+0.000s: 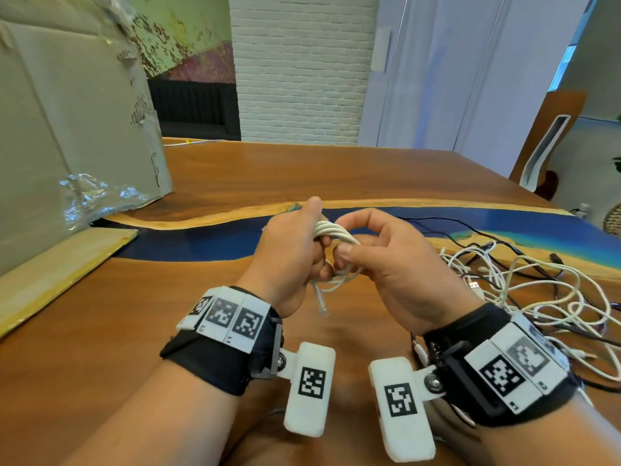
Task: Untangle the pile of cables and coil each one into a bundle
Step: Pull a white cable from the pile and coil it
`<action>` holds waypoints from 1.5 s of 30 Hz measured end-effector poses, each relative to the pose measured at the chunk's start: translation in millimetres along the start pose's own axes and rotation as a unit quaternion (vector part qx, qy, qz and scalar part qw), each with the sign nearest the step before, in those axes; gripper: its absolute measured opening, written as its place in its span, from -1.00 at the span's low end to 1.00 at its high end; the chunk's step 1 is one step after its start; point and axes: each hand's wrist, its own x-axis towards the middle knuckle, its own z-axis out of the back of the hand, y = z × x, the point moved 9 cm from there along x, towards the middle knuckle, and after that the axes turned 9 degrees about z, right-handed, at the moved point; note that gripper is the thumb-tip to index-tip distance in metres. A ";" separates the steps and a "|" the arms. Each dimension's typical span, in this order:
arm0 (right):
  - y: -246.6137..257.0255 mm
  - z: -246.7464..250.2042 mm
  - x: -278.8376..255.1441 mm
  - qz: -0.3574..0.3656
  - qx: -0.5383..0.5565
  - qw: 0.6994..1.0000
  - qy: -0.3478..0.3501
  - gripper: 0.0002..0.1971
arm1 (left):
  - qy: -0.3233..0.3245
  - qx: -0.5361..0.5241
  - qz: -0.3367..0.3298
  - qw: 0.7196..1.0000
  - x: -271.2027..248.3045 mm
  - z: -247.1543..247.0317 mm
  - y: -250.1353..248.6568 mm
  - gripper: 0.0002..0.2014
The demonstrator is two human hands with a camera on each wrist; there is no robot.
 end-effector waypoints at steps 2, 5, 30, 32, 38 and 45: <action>-1.0 -5.6 -1.6 -0.024 0.039 0.999 0.016 -0.64 | -0.004 0.025 -0.024 0.999 2.3 0.6 0.0 -0.53; -1.1 -1.0 -1.0 -0.008 -0.074 0.997 0.015 -0.56 | -0.003 0.031 -0.035 0.999 3.2 -0.1 2.3 -0.53; -7.9 25.1 1.0 -0.066 -0.010 0.996 -0.056 -0.70 | -0.070 0.164 -0.140 0.974 1.1 13.2 -14.8 -0.43; -4.1 24.7 0.6 -0.057 -0.068 0.995 -0.048 -0.75 | -0.080 0.188 -0.153 0.967 -0.3 12.3 -16.2 -0.41; 9.7 31.5 1.7 0.000 -0.094 0.995 -0.043 -0.79 | -0.099 0.178 -0.129 0.971 3.9 20.5 -15.0 -0.45; -1.9 32.8 -0.8 -0.064 -0.038 0.996 -0.043 -0.72 | -0.125 0.160 -0.107 0.973 6.0 31.9 -16.2 -0.43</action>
